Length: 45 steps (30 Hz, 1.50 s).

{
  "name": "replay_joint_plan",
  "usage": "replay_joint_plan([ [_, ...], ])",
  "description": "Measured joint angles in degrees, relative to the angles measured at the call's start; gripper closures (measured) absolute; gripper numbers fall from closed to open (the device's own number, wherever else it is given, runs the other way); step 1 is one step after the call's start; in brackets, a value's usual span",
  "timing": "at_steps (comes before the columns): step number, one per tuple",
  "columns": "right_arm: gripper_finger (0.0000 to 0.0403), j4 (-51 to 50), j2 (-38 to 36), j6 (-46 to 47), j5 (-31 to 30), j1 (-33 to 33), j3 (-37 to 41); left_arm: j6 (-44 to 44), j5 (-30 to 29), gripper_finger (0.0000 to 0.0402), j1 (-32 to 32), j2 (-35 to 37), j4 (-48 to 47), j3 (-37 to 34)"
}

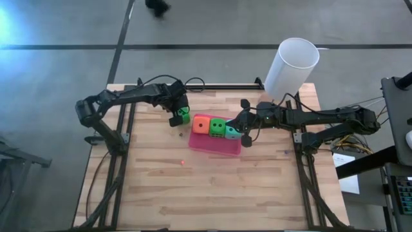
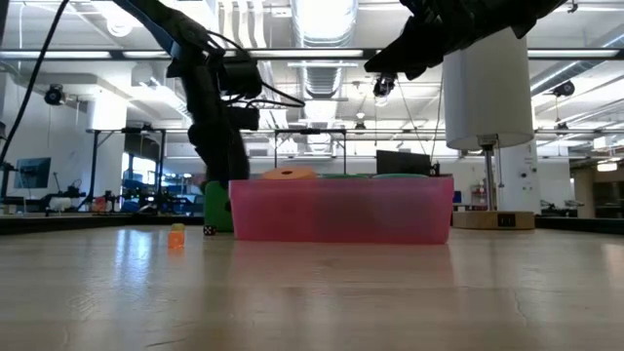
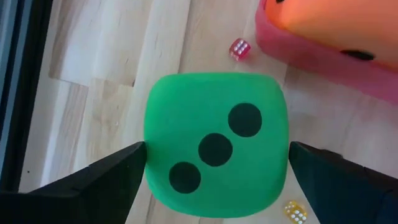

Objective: Pick & Place Dice
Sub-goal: Put the green die into the pink bin

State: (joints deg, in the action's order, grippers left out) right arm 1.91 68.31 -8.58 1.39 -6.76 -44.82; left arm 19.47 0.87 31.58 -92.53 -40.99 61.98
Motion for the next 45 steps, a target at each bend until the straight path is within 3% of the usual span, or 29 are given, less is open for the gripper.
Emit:
replay_joint_plan([
  [27,0.0394,0.0,0.0,0.0,0.0,0.0,0.0,-1.3,1.7,0.0003,0.5,-3.2,5.7,-3.9],
  [45,0.0394,0.0,0.0,0.0,0.0,0.0,0.0,-3.4,1.7,0.0034,0.4,-2.9,5.0,-3.8],
])
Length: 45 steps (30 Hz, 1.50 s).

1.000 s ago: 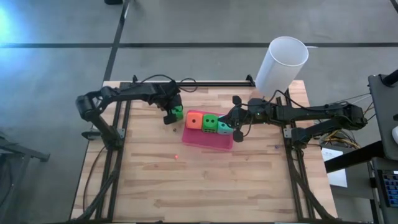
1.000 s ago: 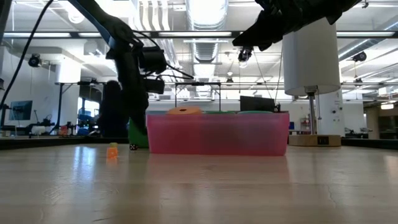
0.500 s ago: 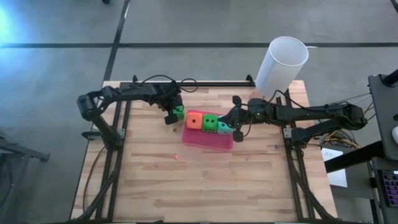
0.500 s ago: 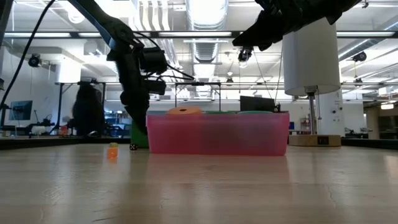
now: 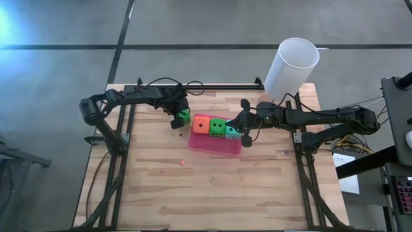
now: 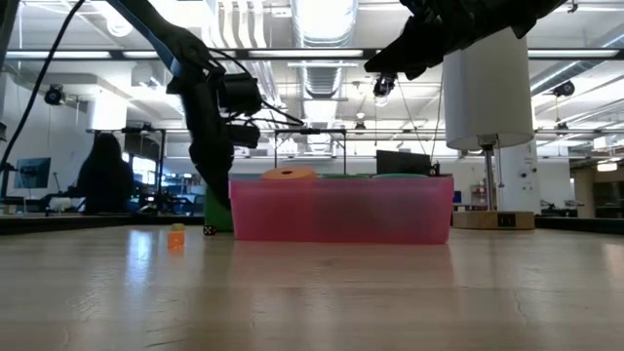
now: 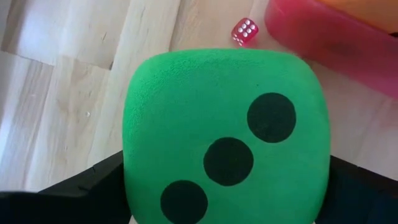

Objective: Pick & Place Dice
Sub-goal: Put the green die into the pink bin

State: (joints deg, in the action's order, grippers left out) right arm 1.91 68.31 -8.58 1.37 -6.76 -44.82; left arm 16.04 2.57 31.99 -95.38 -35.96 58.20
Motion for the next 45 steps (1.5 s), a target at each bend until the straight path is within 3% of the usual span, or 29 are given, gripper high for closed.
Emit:
replay_joint_plan([
  [10,0.0394,0.0,0.0,0.0,0.0,0.0,0.0,0.0,-3.5,0.0031,-2.3,7.8,-6.0,3.6],
  [19,0.0394,0.0,0.0,0.0,0.0,0.0,0.0,-5.1,-10.4,0.0026,-13.0,15.4,-9.2,4.1],
  [23,0.0394,0.0,0.0,0.0,0.0,0.0,0.0,-8.4,-10.8,0.0026,-18.5,16.6,-10.2,4.3],
  [32,0.0394,0.0,0.0,0.0,0.0,0.0,0.0,-10.6,-11.0,0.0016,-27.5,16.8,-5.1,5.3],
  [45,0.0394,0.0,0.0,0.0,0.0,0.0,0.0,-10.1,-4.3,0.0003,-28.3,9.5,0.6,5.3],
])
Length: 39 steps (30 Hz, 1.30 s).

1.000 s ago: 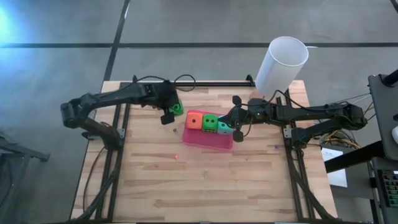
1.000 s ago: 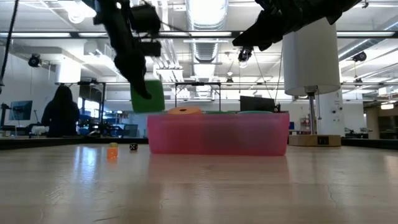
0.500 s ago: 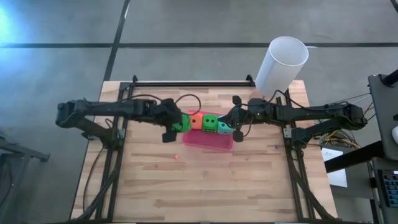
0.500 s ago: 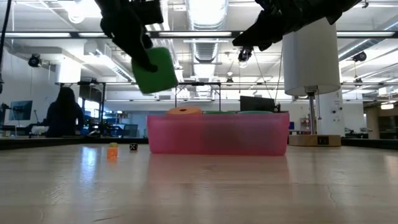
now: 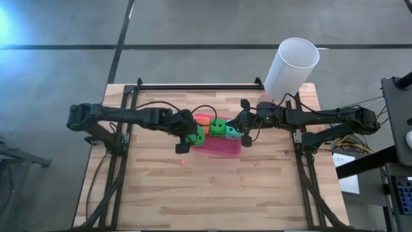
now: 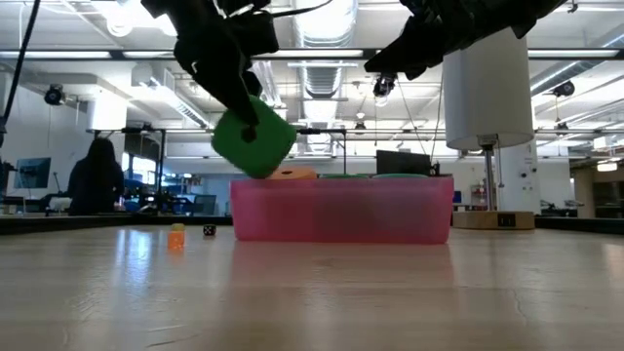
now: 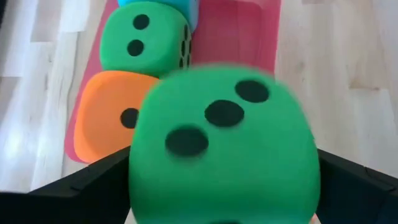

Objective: Pick & Place Dice
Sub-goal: Put the green die into the pink bin

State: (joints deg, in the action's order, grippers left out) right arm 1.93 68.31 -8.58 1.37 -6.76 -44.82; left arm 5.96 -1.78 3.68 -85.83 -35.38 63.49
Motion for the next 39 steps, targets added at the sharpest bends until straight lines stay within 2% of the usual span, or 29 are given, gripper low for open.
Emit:
replay_joint_plan([
  [12,0.0394,0.0,0.0,0.0,0.0,0.0,0.0,4.6,0.5,0.0002,0.0,-0.7,4.0,0.0],
  [25,0.0394,0.0,0.0,0.0,0.0,0.0,0.0,4.6,1.8,0.0002,0.0,-3.6,10.2,0.0],
  [39,0.0394,0.0,0.0,0.0,0.0,0.0,0.0,3.0,1.9,0.0002,0.0,-5.5,10.8,-0.1],
])
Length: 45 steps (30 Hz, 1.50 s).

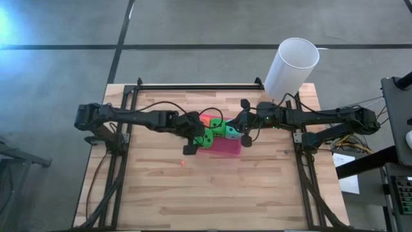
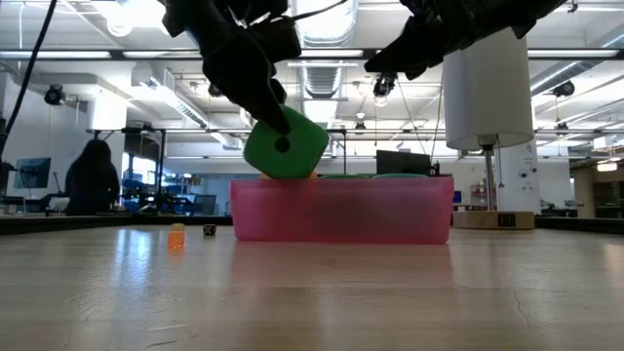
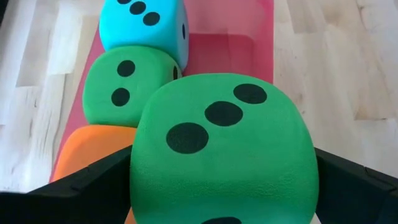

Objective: Pick & Place Dice
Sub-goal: Put the green die into the pink bin

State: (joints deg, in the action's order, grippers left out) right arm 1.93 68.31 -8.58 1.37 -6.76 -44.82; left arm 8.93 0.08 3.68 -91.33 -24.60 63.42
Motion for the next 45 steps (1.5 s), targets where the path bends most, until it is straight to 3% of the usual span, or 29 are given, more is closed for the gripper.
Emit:
replay_joint_plan([
  [45,0.0394,0.0,0.0,0.0,0.0,0.0,0.0,0.2,-5.5,0.0005,0.2,0.5,-1.6,-1.8],
])
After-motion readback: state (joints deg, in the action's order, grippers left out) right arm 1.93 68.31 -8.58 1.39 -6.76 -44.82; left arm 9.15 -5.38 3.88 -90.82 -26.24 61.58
